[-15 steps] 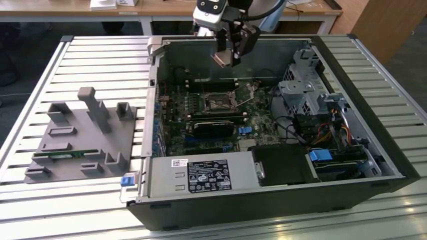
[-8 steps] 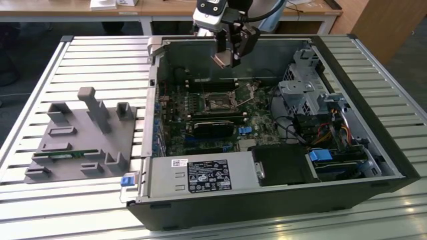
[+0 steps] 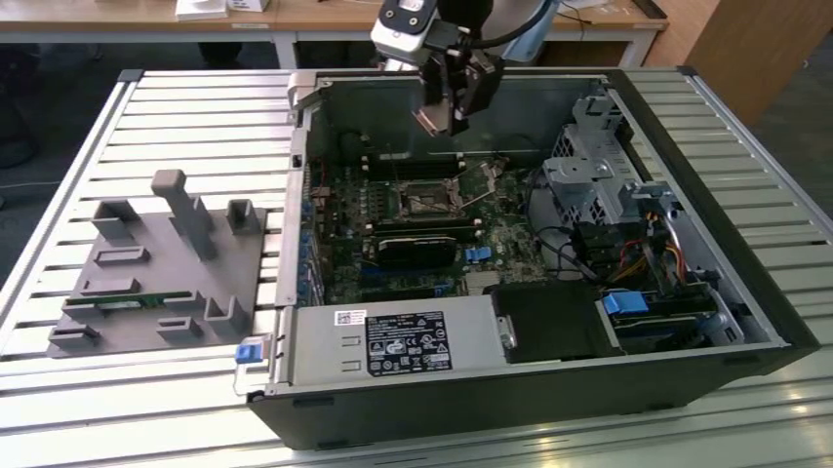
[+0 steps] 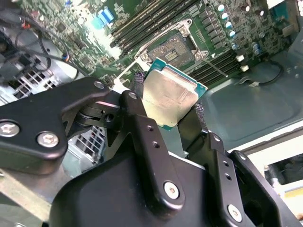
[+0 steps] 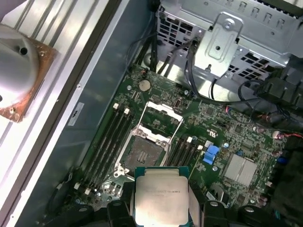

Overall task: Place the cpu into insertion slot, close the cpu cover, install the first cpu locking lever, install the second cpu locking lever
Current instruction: 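Place the cpu into insertion slot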

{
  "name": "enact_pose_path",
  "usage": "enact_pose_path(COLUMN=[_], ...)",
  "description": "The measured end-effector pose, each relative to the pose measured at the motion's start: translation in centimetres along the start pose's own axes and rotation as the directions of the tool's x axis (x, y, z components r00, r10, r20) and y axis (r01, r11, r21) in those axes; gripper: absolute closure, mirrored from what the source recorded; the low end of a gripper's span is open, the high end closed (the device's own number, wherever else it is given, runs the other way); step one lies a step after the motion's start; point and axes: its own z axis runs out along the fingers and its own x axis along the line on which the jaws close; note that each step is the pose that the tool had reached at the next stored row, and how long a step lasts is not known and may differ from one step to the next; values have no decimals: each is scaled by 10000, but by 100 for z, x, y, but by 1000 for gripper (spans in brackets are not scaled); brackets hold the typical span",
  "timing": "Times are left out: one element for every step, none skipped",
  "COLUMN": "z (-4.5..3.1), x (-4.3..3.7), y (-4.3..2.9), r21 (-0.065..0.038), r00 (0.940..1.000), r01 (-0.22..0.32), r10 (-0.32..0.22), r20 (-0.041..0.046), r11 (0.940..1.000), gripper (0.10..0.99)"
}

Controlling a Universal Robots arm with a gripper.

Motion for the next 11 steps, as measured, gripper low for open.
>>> enact_pose_path(z=[8, 17, 25, 34, 44, 53, 63, 72, 80, 86, 91], x=[0, 0, -1, -1, -1, -1, -1, -1, -2, -2, -2], y=[-1, -1, -2, -3, -4, -5, -5, -6, -7, -7, -8], r21=[-3, -7, -11, -15, -20, -26, -31, -37, -41, -46, -51], r00=[9998, 9994, 9985, 9974, 9960, 9942, 9920, 9895, 9870, 9846, 9823], r01=[-179, -358, -537, -715, -894, -1072, -1260, -1441, -1600, -1741, -1864], r10=[179, 358, 537, 715, 895, 1072, 1260, 1441, 1601, 1741, 1864], r20=[16, 32, 48, 64, 80, 95, 112, 127, 142, 154, 164], r11=[9998, 9994, 9986, 9974, 9960, 9942, 9920, 9896, 9871, 9847, 9825], gripper=[549, 549, 549, 549, 549, 549, 549, 549, 549, 549, 549])
